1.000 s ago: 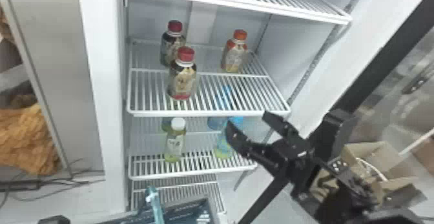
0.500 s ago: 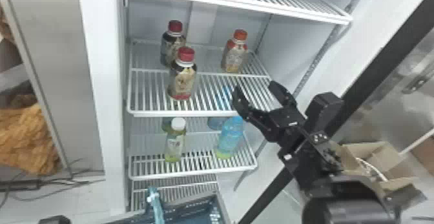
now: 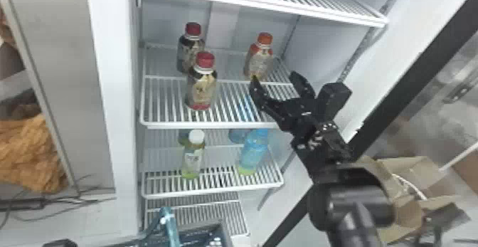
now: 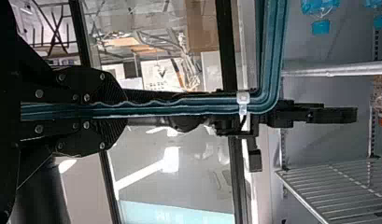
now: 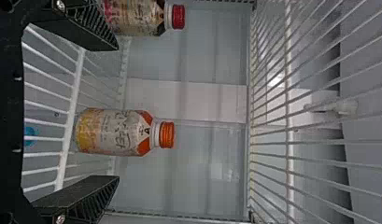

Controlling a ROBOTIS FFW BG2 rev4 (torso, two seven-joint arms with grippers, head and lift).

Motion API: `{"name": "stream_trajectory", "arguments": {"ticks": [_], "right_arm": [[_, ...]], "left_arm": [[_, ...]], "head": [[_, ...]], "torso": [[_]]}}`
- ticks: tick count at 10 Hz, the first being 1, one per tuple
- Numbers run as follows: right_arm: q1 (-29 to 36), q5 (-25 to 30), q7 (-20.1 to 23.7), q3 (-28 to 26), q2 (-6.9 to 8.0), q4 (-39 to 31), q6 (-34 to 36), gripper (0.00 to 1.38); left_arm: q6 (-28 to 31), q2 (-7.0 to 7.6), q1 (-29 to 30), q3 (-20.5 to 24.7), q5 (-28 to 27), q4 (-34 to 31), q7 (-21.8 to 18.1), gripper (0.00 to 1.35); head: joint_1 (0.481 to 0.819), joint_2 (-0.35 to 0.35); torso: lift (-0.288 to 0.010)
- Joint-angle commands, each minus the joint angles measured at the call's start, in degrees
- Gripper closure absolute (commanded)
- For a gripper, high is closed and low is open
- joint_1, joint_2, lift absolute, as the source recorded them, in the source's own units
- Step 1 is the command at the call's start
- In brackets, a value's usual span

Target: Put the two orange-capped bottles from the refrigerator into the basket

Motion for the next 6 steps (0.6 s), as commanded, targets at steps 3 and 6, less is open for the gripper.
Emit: {"name": "stream_trajectory", "arguments": {"ticks": [3, 6], "right_arm": [[-6.94, 1.66, -2.64, 1.58, -0.02, 9.66, -4.89, 0.06], [-13.27, 1.66, -4.31, 3.64, -0.02, 18.24, -7.56, 0.06]], "left_arm": [[0.0, 0.07, 0.14, -0.21, 0.12, 0.0, 0.0, 1.21], [0.0, 0.15, 0.14, -0.32, 0.12, 0.0, 0.0, 1.21]], "head": [[0.695, -0.35], [0.695, -0.35]], "torso": [[-0.04], [-0.04]]}}
